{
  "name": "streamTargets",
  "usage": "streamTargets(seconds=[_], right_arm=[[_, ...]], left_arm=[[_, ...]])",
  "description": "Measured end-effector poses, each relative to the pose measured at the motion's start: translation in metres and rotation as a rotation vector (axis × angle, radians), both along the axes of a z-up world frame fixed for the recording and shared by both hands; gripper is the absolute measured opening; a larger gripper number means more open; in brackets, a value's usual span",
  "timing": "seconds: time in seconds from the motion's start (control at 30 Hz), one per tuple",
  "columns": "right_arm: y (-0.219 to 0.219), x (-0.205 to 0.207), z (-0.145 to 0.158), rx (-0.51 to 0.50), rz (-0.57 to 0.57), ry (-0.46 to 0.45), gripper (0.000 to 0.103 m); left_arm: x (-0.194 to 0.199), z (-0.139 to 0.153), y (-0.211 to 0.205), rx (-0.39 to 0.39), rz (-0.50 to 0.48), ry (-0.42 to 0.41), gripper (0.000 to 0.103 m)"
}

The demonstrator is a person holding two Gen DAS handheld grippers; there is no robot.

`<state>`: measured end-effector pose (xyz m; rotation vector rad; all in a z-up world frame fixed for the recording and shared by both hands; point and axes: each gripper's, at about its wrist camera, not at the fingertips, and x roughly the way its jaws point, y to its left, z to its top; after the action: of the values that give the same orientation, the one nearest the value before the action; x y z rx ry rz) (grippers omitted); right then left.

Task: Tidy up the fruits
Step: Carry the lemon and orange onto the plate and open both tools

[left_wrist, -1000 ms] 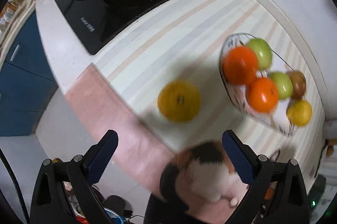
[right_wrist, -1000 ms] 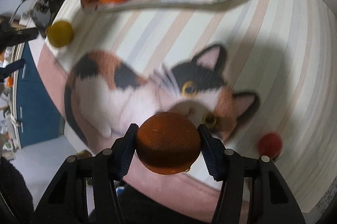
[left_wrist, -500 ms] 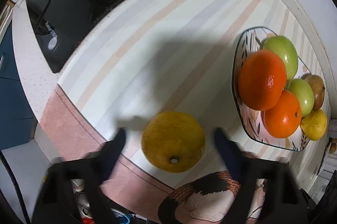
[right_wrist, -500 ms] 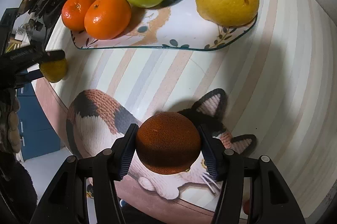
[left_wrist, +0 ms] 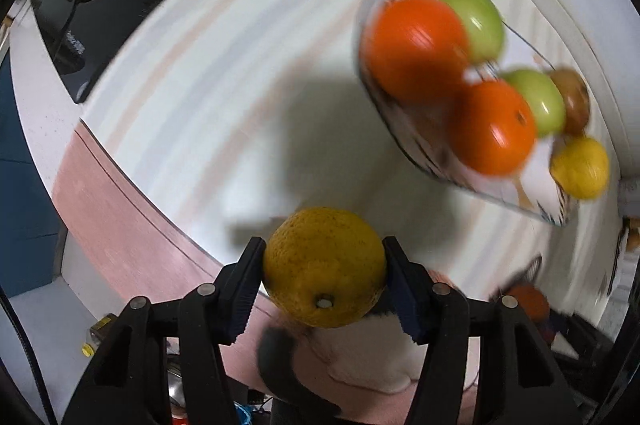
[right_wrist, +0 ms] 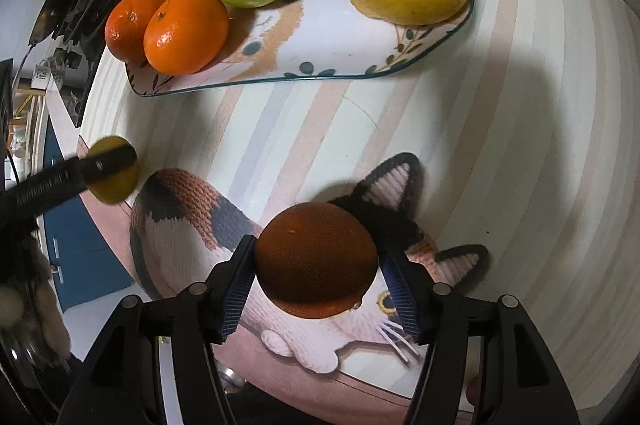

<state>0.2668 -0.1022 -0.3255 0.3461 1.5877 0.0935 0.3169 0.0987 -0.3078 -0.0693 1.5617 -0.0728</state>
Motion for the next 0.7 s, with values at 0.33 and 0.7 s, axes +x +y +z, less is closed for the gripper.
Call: streamTargets(seconds=[0.33, 0.7], right_arm=[[-0.014, -0.011, 0.030, 0.022, -0.019, -0.106, 0.060], [-0.106, 0.061, 0.102, 0.024, -0.222, -0.293, 0.060]], left_arm=[[-0.024, 0.012, -0.053, -0.011, -0.094, -0.017, 0.056], [0.066, 0.111, -0.117, -0.113, -0.210, -0.192, 0.056]])
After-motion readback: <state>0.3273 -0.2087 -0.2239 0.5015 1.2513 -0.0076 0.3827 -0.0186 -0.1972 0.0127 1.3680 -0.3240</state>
